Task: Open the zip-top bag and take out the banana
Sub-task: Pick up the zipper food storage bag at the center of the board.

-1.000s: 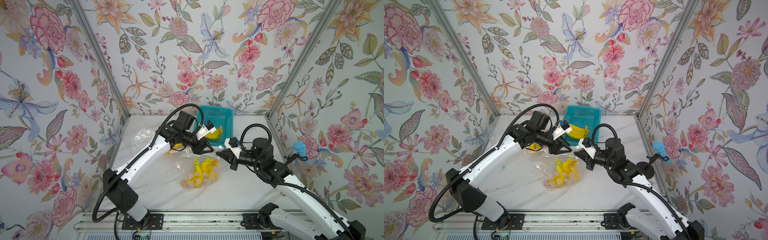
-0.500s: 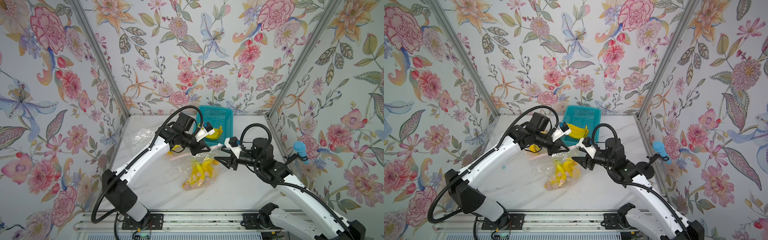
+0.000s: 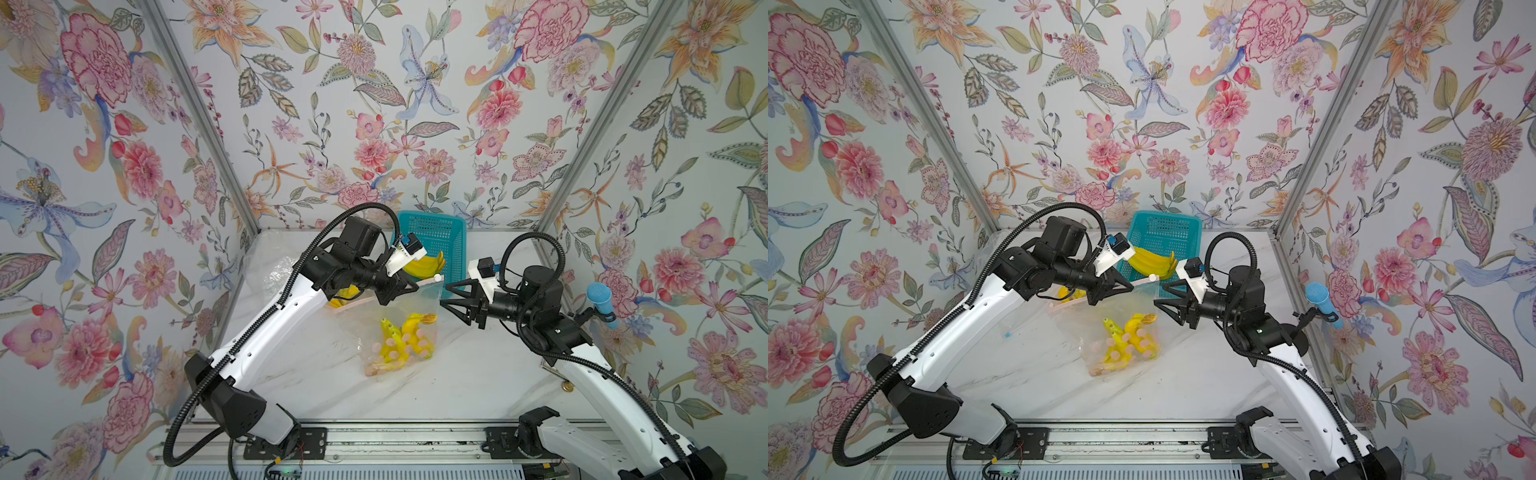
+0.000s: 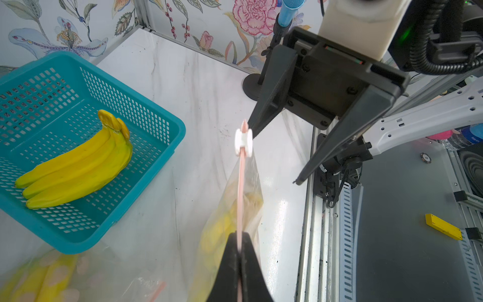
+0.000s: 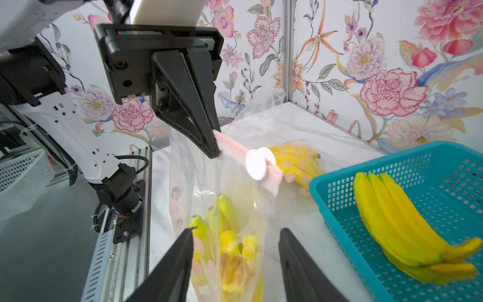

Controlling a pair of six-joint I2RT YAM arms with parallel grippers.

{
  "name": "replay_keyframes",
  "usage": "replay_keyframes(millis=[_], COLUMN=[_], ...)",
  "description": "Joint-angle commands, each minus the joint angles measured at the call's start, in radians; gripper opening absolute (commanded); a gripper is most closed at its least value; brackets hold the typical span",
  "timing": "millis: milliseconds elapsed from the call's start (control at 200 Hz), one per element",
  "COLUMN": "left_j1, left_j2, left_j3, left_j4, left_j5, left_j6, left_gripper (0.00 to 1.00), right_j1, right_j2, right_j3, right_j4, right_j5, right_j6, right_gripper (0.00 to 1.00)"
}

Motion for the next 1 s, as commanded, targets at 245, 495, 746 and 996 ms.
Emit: replay_keyframes(millis=[245, 495, 746, 996], left_j1=[-0.014, -0.014, -0.016, -0.016], left_j2=[-0.023, -0.023, -0.022, -0.017], left_j3=[0.029, 0.03, 0.029, 0.026], left_j4=[-0.029, -0.035, -0.04, -0.041], left_j5=[-0.02, -0.021, -0.019, -0.017], left_j6=[0.024, 0.024, 0.027, 0.03], left_gripper=[0.0, 0.0, 0.0, 0.0], right_j1=[0.026, 0.007, -0.035, -0.026], right_j2=[0.051, 0.057, 0.087, 0.12], right_j3=[0.048, 0.027, 0.032, 0.057], right_j4=[0.081, 0.098, 0.105, 0.128], right_j5=[-0.107, -0.048, -0.044, -0.14], right_j6=[0.029, 0.02, 0.025, 0.027], right_gripper=[0.39, 0.32, 0.5, 0.5])
